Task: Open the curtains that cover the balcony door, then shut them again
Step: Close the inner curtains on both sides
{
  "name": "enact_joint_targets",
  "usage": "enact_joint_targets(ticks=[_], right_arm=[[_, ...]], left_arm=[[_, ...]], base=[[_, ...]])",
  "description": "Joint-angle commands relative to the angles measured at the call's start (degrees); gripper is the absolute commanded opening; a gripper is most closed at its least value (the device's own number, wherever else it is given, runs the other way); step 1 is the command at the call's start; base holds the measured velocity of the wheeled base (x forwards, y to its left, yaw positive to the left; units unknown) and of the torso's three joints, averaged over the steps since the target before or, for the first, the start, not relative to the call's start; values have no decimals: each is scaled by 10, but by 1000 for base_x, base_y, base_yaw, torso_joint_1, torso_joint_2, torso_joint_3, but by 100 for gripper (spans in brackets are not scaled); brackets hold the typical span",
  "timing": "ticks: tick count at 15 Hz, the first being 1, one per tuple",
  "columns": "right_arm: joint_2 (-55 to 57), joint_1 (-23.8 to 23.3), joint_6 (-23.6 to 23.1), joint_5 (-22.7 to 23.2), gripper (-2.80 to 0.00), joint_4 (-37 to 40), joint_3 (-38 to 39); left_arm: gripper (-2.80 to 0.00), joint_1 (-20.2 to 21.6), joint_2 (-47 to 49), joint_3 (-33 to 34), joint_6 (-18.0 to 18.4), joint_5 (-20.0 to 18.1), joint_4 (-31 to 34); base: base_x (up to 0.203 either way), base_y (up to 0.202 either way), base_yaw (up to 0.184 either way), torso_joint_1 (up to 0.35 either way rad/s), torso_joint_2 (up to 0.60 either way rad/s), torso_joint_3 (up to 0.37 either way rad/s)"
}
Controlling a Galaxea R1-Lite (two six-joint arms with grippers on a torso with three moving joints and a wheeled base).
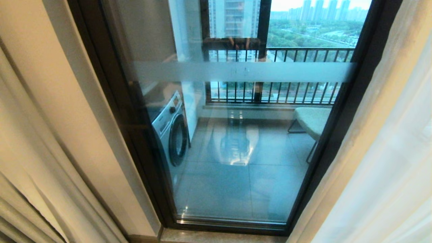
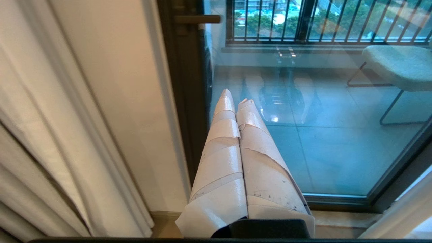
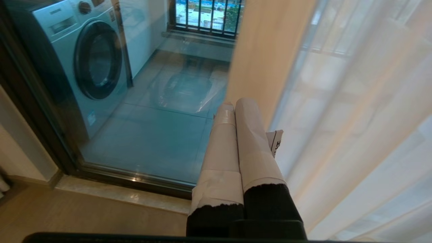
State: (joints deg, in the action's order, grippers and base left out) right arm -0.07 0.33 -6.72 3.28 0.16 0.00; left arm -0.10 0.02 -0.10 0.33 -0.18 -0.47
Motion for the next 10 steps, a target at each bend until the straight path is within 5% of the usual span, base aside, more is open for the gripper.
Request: enact_joint_targets(ticks=[1,10], right_arm=[[1,0,-1,1,-280,0,0],[1,0,-1,1,-280,0,0]], left_arm=[[-280,0,0,0,0,0,-1],[-280,0,0,0,-1,1,0]], base=[[0,185,-3,2,7,6],[0,183,-2,3,2,3]])
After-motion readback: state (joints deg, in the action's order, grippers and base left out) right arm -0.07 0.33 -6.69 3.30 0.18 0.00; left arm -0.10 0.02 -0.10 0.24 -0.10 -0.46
